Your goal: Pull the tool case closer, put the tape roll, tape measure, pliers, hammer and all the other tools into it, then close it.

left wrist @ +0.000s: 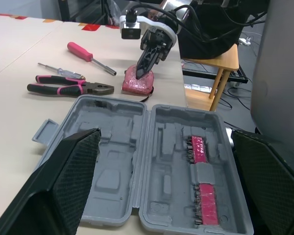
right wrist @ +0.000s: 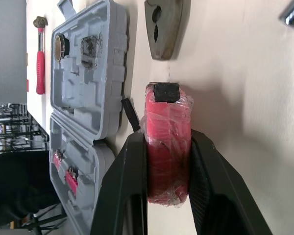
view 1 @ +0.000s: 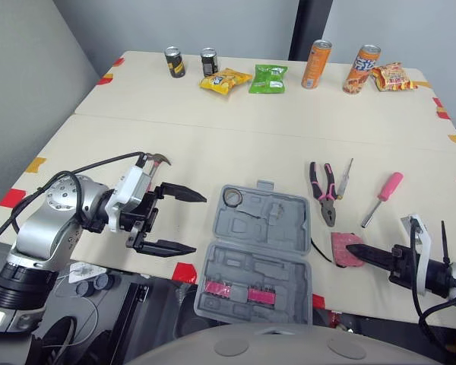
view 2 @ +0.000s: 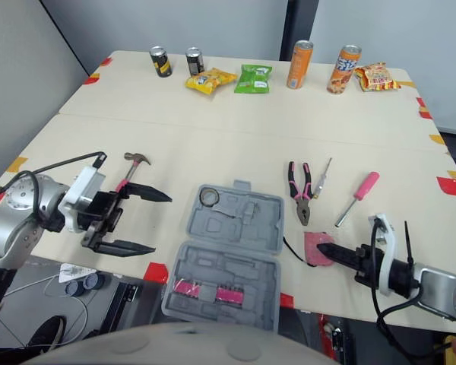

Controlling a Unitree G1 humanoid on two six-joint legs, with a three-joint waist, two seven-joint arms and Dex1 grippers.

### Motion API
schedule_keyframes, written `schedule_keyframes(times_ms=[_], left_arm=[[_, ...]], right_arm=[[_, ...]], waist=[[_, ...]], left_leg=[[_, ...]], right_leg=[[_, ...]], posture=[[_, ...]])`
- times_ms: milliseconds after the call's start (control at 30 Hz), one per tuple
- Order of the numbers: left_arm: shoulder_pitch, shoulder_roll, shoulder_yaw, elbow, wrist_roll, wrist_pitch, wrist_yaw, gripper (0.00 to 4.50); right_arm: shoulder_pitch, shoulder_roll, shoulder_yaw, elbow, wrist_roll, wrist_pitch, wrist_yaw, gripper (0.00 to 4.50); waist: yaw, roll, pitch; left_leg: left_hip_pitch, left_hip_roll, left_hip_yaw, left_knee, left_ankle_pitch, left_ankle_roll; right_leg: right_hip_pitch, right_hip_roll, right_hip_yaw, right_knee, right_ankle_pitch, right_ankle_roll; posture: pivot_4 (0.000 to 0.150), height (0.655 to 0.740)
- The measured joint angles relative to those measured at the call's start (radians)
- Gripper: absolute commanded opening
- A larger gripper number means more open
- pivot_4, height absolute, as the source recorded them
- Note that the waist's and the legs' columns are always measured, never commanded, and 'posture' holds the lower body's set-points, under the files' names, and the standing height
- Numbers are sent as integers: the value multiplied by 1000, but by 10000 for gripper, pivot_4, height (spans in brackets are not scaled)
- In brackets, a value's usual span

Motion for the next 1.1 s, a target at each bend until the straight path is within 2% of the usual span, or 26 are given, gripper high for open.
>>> schedule_keyframes(times_ms=[500,1033,1100], left_arm=[[34,20,3,-1,-1,-48,-36,45000],[33,23,3,-2,-7,-53,-38,45000],[32,23,3,-2,-7,-54,-38,45000]], right_arm=[[126,44,-18,-71,1,17,19,5521],[110,118,-25,-84,-20,14,0,5519],[110,121,-23,-94,-34,5,2,15621]], waist=[[-13,3,-3],[-33,-1,-7],[-35,-1,-7]], left_leg=[[2,0,0,-1,0,1],[4,3,-1,-1,0,1],[4,3,-1,-1,0,1]], right_leg=[[3,0,0,0,0,0],[4,2,-1,1,-1,-2],[4,3,-1,1,-1,-2]], posture=[[1500,7400],[1500,7400],[1500,7400]])
